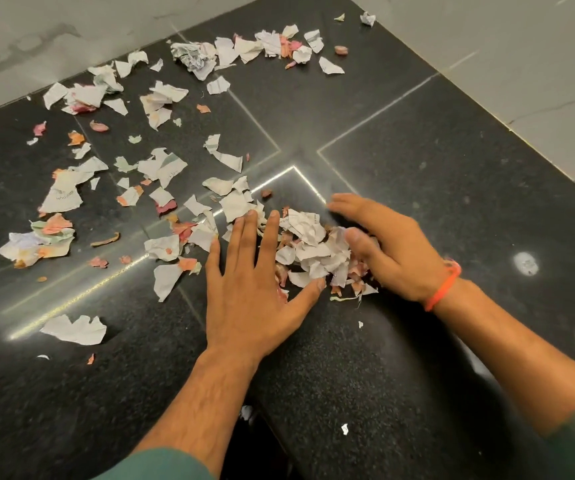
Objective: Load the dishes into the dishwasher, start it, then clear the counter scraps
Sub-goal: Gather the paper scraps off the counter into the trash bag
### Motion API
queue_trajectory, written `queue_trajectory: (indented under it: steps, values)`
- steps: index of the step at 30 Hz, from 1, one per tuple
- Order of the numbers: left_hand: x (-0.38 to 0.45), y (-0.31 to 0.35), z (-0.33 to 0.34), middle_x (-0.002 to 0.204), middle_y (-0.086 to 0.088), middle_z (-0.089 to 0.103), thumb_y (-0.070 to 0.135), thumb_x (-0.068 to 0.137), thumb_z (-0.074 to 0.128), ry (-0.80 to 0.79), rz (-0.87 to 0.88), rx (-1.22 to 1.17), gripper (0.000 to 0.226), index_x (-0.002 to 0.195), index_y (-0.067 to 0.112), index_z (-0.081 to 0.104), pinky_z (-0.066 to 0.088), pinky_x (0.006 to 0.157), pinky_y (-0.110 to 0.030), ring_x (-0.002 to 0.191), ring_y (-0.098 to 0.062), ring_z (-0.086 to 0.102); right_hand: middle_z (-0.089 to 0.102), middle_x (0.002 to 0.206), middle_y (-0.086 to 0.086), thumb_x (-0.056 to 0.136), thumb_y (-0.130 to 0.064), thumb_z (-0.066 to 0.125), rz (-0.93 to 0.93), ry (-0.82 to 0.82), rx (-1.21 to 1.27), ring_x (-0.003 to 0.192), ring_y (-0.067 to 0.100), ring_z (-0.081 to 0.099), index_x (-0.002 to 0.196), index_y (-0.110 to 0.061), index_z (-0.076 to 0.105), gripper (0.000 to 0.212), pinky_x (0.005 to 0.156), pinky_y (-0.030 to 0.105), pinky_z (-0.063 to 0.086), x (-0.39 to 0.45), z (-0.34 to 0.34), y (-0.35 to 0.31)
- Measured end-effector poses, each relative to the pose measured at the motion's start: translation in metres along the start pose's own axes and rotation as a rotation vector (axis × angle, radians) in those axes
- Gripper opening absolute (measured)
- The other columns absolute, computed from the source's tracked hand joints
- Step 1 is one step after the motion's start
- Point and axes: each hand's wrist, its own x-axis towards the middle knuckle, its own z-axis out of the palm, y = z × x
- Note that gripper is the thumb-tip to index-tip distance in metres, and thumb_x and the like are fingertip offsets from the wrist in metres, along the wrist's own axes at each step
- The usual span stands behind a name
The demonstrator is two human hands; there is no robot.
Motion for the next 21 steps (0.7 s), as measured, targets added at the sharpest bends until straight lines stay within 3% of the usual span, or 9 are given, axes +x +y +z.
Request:
queue_trajectory:
  steps: [3, 5, 9, 13, 18, 21]
  values:
    - [0.0, 0.0, 0.0, 0.173, 0.001, -0.003, 0.087, 0.086, 0.028, -0.001, 0.007, -0.004, 0.101, 0.163, 0.032, -0.006, 0.0, 0.127, -0.05, 0.158, -0.014, -0.006, 0.051, 0.149, 0.002, 0.104, -0.043, 0.033, 0.164, 0.166, -0.08, 0.143, 0.012, 0.04, 0.143, -0.012, 0.052, 0.053, 0.117, 0.04, 0.034, -0.017, 0.002, 0.016]
    - [0.0, 0.0, 0.0, 0.173, 0.001, -0.004, 0.086, 0.088, 0.027, -0.002, 0.01, -0.01, 0.099, 0.163, 0.032, -0.006, -0.001, 0.127, -0.05, 0.158, -0.013, -0.006, 0.043, 0.155, 0.003, 0.103, -0.051, 0.029, 0.213, 0.138, -0.16, 0.148, 0.014, 0.031, 0.149, -0.014, 0.045, 0.062, 0.123, 0.037, 0.025, -0.014, 0.008, 0.012]
    - [0.0, 0.0, -0.001, 0.173, 0.003, -0.001, 0.084, 0.09, 0.016, 0.001, 0.015, -0.032, 0.092, 0.164, 0.032, -0.002, 0.001, 0.127, -0.051, 0.158, -0.012, -0.005, 0.03, 0.163, 0.004, 0.098, -0.064, 0.037, 0.071, -0.024, -0.236, 0.153, 0.016, 0.018, 0.156, -0.019, 0.031, 0.074, 0.125, 0.041, 0.019, 0.001, 0.028, -0.009]
    - [-0.001, -0.001, -0.002, 0.173, 0.003, 0.001, 0.082, 0.091, 0.009, 0.016, 0.019, -0.071, 0.091, 0.165, 0.03, 0.001, 0.001, 0.128, -0.05, 0.159, -0.012, -0.001, 0.026, 0.164, 0.004, 0.088, -0.056, 0.057, -0.076, -0.138, -0.256, 0.154, 0.022, 0.015, 0.158, -0.02, 0.028, 0.084, 0.123, 0.046, 0.021, 0.009, 0.047, -0.022]
    - [-0.001, 0.001, -0.002, 0.173, 0.005, 0.003, 0.084, 0.09, 0.011, 0.042, 0.018, -0.098, 0.094, 0.165, 0.028, 0.004, 0.002, 0.128, -0.049, 0.158, -0.01, 0.002, 0.018, 0.166, 0.004, 0.081, -0.062, 0.054, -0.114, -0.202, -0.372, 0.155, 0.023, 0.009, 0.159, -0.019, 0.021, 0.095, 0.124, 0.05, 0.011, 0.013, 0.058, -0.036]
    - [-0.001, -0.001, -0.001, 0.173, 0.005, 0.004, 0.084, 0.09, 0.013, 0.065, 0.022, -0.128, 0.093, 0.164, 0.029, 0.003, 0.006, 0.127, -0.051, 0.158, -0.007, 0.003, 0.021, 0.165, 0.002, 0.085, -0.064, 0.049, -0.097, -0.191, -0.411, 0.154, 0.026, 0.011, 0.158, -0.021, 0.023, 0.089, 0.124, 0.055, 0.008, 0.016, 0.068, -0.047]
